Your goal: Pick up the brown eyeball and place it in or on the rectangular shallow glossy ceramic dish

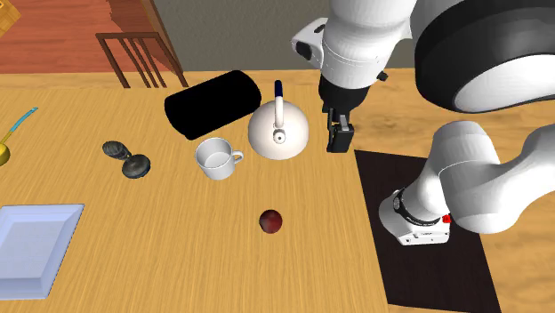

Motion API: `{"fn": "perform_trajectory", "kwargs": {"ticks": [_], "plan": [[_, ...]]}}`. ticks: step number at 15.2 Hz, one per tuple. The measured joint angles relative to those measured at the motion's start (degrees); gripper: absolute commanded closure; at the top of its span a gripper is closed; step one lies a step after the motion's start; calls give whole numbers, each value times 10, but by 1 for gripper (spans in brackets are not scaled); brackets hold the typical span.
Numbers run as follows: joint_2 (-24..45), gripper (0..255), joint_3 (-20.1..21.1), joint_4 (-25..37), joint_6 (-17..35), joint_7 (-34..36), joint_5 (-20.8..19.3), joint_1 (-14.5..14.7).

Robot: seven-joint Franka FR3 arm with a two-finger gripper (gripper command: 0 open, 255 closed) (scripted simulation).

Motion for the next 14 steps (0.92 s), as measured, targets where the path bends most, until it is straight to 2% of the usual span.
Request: {"fn": "perform_trajectory", "kwargs": {"ticks": [3, 7, 14], "plan": [[5, 0, 8, -13, 19, 16, 8, 2], [32, 0, 35, -55, 93, 66, 33, 10], [126, 0, 88, -76, 221, 156, 69, 22]]}}
